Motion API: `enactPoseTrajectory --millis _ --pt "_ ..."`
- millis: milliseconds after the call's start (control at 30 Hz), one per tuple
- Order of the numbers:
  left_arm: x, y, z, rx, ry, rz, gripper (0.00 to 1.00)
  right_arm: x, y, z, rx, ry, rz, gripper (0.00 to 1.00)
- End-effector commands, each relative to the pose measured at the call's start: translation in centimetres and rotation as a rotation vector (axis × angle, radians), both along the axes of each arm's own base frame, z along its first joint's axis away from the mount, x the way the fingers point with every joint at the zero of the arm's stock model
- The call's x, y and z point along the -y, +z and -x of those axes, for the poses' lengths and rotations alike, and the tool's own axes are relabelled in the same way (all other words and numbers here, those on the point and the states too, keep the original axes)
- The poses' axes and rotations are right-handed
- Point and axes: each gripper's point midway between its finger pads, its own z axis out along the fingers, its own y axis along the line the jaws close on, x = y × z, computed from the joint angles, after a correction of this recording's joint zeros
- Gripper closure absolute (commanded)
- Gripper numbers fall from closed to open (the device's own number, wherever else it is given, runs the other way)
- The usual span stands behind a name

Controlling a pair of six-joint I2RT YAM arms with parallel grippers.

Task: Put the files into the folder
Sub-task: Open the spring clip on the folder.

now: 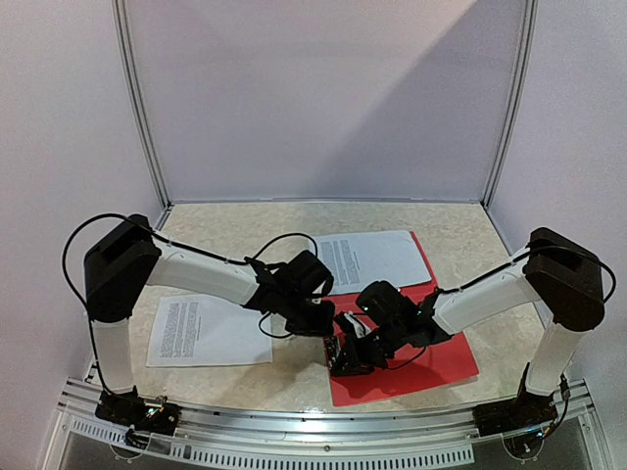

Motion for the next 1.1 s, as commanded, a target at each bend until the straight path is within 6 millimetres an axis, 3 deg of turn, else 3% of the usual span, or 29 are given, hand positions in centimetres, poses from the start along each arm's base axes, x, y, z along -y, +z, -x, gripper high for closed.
enactPoseTrajectory --millis 0,133,433,667,767,900,1000,1067 --pt "-0.1 -1.8 0.7 -0.047 -0.016 0.001 0.97 1.3 -1.8 -0.2 0.014 -0.020 0.110 0.96" --pt "-0.1 -2.5 1.5 -0.079 -0.027 0.020 0.98 3.0 -2.9 -0.8 0.054 -0.036 0.230 0.97" --pt "-1.9 -6.2 2.8 -0.127 -0.044 -0.053 1.00 7.3 -4.6 -1.8 0.171 -0.067 0.518 0.98" --pt "-2.4 -7.1 3.0 -0.127 -0.045 -0.058 1.00 8.3 -5.2 -2.1 0.186 -0.098 0.585 1.00" --pt "-2.7 -7.4 3.1 -0.126 -0.043 -0.065 1.00 7.2 -2.2 -3.4 0.248 -0.141 0.524 1.00" --pt "-2.9 -7.9 3.1 -0.130 -0.039 -0.072 1.00 3.4 4.8 -4.9 0.320 -0.163 0.304 0.99" --pt "-2.4 -6.9 2.5 -0.099 -0.039 -0.051 1.00 -0.3 8.7 -4.6 0.307 -0.126 0.093 0.94" --pt "-1.6 -5.2 1.6 -0.048 -0.046 -0.024 1.00 -1.8 10.5 -4.3 0.289 -0.110 0.003 0.88"
